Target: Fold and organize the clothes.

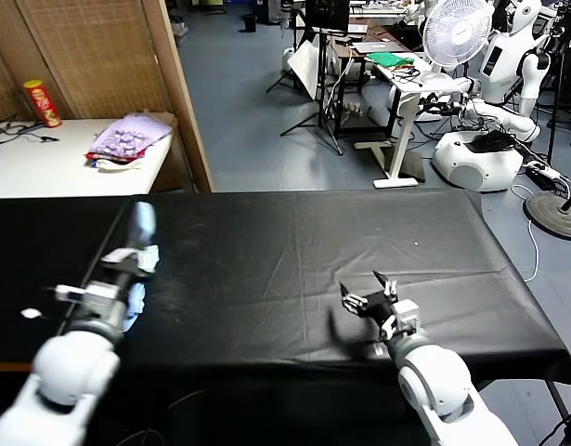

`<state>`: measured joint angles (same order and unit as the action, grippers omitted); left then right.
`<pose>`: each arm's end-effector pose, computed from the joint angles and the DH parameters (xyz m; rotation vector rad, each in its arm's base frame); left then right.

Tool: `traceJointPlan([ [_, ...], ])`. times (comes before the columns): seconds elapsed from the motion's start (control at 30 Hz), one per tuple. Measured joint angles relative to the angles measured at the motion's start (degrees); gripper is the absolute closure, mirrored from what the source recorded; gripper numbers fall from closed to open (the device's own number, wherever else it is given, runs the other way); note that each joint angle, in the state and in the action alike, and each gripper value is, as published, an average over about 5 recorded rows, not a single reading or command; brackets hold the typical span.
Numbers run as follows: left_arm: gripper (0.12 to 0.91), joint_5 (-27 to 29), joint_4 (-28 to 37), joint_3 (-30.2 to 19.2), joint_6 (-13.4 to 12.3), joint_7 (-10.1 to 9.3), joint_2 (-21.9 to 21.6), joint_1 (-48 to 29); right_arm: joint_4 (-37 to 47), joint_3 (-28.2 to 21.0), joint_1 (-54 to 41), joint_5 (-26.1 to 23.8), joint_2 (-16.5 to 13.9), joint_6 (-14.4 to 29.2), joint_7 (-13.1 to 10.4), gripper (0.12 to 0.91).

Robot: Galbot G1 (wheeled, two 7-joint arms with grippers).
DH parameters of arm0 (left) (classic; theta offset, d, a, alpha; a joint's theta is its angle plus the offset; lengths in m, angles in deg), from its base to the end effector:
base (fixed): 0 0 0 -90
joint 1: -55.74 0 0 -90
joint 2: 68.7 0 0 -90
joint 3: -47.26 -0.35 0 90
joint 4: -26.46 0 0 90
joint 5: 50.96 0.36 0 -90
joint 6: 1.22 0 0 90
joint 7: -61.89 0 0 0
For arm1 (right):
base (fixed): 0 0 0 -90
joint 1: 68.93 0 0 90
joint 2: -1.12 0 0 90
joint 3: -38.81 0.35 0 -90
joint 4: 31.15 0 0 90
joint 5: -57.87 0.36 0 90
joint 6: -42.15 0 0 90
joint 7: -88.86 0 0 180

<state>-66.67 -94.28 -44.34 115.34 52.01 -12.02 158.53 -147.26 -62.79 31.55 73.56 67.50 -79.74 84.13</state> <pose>0.2699 0.0840 -0.2084 -0.0583 -2.9290 -0.4935 0.2747 -0.0172 -0.2558 0.3308 -2.7495 0.2324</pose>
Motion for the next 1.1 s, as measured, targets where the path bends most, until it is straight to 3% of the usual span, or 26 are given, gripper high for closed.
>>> traceJointPlan([
  [0.1,0.902,-0.6,0.4,-5.9,-0.3,-1.27,3.9,-1.0,-0.2,0.1,0.6,0.2,0.0,0.2,0.6,0.227],
  [0.2,0.862,0.2,1.8,-10.8,-1.5,-0.90,8.2,-1.2,-0.3,-0.2,0.7,1.5,-0.2,0.9,1.7,0.227],
  [0.3,0.727,1.5,3.5,-14.5,-4.2,1.50,11.6,-1.2,0.1,-0.9,0.3,3.9,-0.6,1.6,2.8,0.227],
  [0.43,0.509,2.7,4.2,-16.6,-8.1,6.39,13.5,-1.0,0.9,-2.2,-1.0,7.5,-0.7,1.5,4.1,0.227],
  [0.53,0.348,1.5,3.6,-16.8,-11.5,9.56,13.4,-0.8,1.8,-3.6,-2.4,11.1,-0.4,0.7,3.8,0.227],
  [0.6,0.271,0.4,2.9,-16.4,-13.7,10.45,12.9,-0.8,2.9,-4.9,-4.0,14.2,0.2,0.3,2.9,0.227],
  [0.83,0.233,-0.6,1.4,-13.3,-17.7,9.07,10.9,0.8,8.8,-9.9,-10.9,26.6,4.4,0.2,-2.5,0.227],
  [1.1,0.232,0.5,0.9,-10.5,-18.9,8.29,10.6,4.2,16.3,-13.4,-16.5,37.1,10.9,0.1,-7.2,0.227],
])
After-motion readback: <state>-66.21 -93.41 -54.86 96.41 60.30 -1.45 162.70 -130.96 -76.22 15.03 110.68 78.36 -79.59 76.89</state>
